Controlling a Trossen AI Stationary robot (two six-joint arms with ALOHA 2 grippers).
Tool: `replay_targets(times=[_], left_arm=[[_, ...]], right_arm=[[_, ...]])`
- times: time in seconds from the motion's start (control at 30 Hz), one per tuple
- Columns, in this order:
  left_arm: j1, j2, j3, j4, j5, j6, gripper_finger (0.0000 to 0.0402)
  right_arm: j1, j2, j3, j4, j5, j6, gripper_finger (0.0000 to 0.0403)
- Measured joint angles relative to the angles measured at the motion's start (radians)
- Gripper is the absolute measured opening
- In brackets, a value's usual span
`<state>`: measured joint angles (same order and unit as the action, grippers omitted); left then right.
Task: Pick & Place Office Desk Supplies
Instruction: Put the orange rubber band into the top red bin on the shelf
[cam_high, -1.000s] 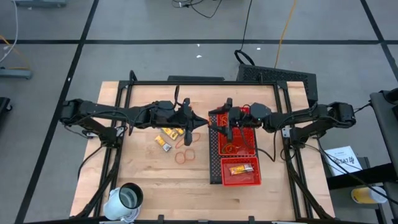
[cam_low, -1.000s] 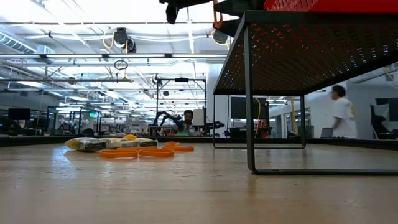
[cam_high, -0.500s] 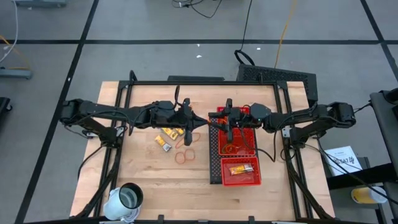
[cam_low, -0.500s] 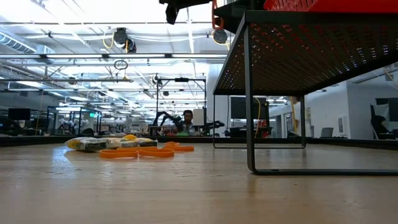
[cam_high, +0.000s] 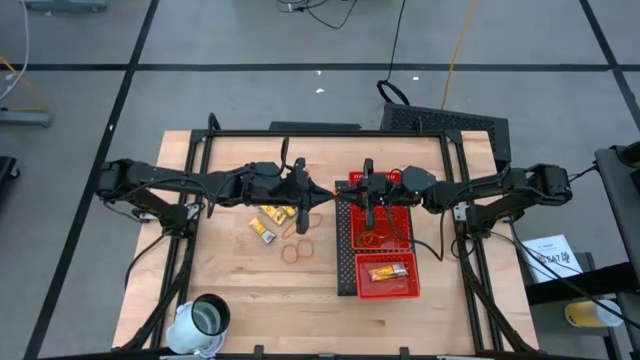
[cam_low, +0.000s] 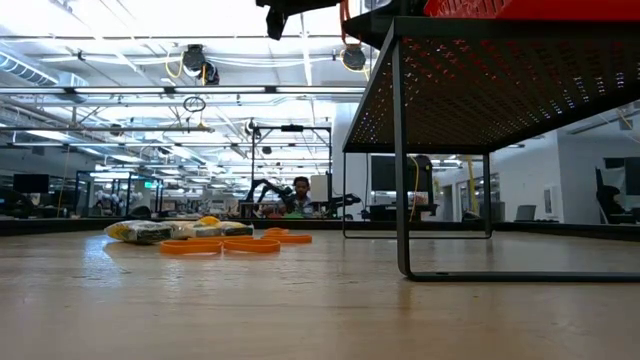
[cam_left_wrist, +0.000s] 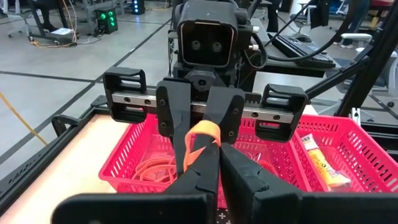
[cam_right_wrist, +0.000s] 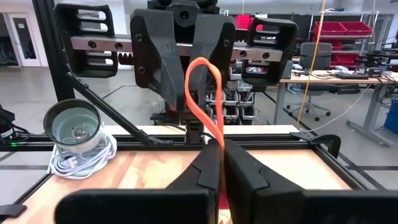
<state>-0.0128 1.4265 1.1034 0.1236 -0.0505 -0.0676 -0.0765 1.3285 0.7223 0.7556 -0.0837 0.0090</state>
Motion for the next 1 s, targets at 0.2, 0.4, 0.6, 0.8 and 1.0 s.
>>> replay_targets(times=[0.2, 0.4, 0.6, 0.8, 1.0], left_arm=[[0.0, 0.0, 0.0, 0.011, -0.003, -0.04, 0.0022], [0.0, -0.001, 0.0, -0.004, -0.003, -0.048, 0.007], [0.0, -0.064, -0.001, -0.079, -0.085, -0.045, 0.0162], [0.0, -0.165, -0.001, -0.15, -0.09, -0.016, 0.0226], [0.0, -0.233, -0.001, -0.258, -0.092, 0.017, 0.0253]], right_arm=[[0.0, 0.0, 0.0, -0.004, 0.0, -0.003, 0.0002], [0.0, 0.0, 0.0, -0.005, 0.0, -0.003, 0.0002], [0.0, 0.0, 0.0, -0.007, 0.0, -0.002, 0.0001], [0.0, -0.051, 0.0, -0.046, 0.0, -0.006, 0.0001], [0.0, -0.201, 0.0, -0.194, 0.0, -0.028, 0.0001]])
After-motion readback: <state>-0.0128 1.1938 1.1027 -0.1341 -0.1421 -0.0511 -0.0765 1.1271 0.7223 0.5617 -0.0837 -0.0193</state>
